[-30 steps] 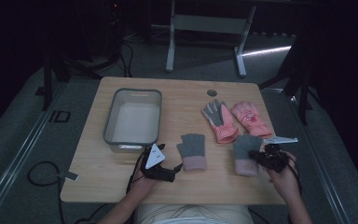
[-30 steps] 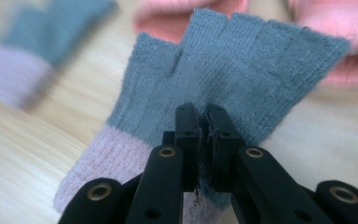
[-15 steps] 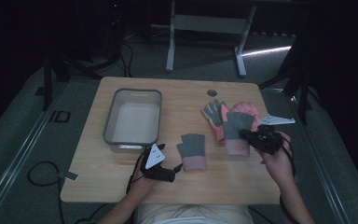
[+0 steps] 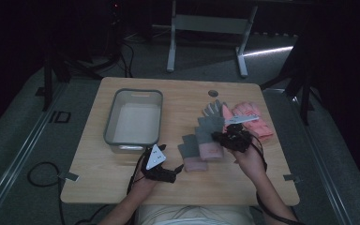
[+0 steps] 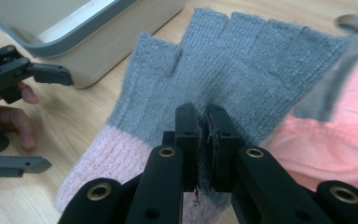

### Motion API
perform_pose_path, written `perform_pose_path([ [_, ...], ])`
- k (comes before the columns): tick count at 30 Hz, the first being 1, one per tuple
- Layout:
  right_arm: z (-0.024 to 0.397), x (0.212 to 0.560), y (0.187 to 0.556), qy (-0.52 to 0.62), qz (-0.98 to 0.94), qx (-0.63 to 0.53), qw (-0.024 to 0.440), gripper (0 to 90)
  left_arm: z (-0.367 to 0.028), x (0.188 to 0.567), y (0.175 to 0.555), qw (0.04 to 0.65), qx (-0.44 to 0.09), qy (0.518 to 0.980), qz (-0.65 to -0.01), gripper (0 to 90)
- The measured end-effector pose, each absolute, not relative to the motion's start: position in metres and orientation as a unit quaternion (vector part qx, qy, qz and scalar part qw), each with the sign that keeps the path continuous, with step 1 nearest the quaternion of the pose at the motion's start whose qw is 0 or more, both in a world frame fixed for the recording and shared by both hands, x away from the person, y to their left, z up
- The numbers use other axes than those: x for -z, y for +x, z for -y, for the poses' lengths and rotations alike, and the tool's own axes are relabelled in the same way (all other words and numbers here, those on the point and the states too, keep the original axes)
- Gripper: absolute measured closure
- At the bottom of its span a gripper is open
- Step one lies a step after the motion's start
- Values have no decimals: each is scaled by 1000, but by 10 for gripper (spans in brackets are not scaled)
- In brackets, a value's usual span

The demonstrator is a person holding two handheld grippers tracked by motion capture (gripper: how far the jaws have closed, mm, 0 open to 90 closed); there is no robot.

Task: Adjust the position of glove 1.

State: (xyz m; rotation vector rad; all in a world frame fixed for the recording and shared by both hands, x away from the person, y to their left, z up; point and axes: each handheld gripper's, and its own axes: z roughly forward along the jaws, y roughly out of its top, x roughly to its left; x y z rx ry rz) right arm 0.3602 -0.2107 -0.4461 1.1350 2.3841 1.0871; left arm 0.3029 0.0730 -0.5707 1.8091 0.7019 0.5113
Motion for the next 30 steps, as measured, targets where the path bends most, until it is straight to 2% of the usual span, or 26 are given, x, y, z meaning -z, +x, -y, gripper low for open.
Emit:
perform_pose_path([
  [15,168,493,369,390,-847,-346,103,844,-73,571,303,541,-212,759,-293,0],
  [30,163,521,377,404,-853,-320,81,835,-74,571,303,540,-209,761,-291,0],
])
